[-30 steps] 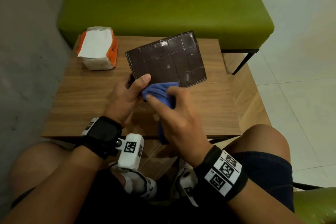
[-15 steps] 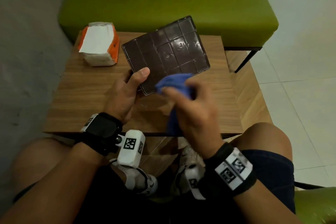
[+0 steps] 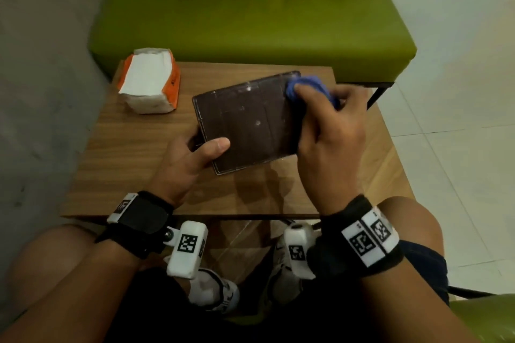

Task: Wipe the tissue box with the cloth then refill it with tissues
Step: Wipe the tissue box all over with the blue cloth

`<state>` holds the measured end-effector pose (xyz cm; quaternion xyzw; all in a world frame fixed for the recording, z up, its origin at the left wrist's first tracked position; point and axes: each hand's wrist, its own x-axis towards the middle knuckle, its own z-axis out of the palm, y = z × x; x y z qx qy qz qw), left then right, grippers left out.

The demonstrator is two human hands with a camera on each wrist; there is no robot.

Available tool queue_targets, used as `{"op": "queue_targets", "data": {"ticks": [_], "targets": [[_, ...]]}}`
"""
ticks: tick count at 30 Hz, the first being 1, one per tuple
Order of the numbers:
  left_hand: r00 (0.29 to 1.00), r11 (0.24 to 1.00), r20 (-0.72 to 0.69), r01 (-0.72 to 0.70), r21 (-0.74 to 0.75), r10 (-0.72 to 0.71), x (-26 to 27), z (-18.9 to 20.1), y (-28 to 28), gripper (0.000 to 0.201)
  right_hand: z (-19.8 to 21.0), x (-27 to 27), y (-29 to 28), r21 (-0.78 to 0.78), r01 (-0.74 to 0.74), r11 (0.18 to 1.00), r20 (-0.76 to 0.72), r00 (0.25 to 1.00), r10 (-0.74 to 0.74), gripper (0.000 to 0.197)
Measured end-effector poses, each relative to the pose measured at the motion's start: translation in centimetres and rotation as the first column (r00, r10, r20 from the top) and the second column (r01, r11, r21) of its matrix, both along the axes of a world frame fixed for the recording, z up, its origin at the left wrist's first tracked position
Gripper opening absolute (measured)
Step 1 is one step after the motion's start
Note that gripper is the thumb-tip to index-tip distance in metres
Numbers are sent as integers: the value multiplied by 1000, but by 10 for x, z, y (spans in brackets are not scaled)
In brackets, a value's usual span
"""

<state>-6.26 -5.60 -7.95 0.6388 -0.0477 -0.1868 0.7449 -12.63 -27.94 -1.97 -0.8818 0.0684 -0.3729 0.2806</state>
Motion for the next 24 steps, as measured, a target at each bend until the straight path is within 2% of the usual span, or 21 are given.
{"op": "queue_targets", "data": {"ticks": [3, 8, 10, 12, 14, 15, 17, 19, 21, 24], "targets": [[1000, 1000, 30, 0, 7, 0, -1, -3, -4, 65, 11, 13, 9, -27, -25, 999, -4, 1000, 24, 30], [999, 999, 30, -37, 28, 36, 4, -9, -1, 71, -10, -13, 37, -232, -304, 924, -195, 945, 262, 30], [999, 998, 41, -17, 67, 14, 4, -9, 0, 70, -10, -8, 26, -205, -256, 945, -156, 961, 227, 28], [999, 996, 48, 12, 87, -16, 2, -8, -2, 66, -5, 4, 18, -56, -86, 995, -55, 995, 83, 29], [998, 996, 49, 29, 89, -33, 2, -5, -8, 66, 2, 10, 29, 41, -17, 999, -15, 1000, 18, 31], [998, 995, 50, 32, 96, -37, 2, -3, -10, 67, 3, 9, 40, 7, -72, 997, -33, 997, 73, 31], [997, 991, 68, 38, 125, -47, 5, -6, -11, 63, -1, -2, 59, -124, -274, 954, -120, 958, 260, 30], [996, 990, 65, 44, 136, -53, 5, -10, -7, 65, -5, -9, 55, -202, -375, 905, -198, 920, 337, 30], [999, 994, 28, 25, 107, -28, 4, -12, -3, 75, -9, -5, 37, -189, -291, 938, -161, 951, 263, 29], [999, 994, 35, 4, 110, -8, 3, -10, -1, 77, -8, 3, 8, 20, -33, 999, -33, 999, 34, 28]]}}
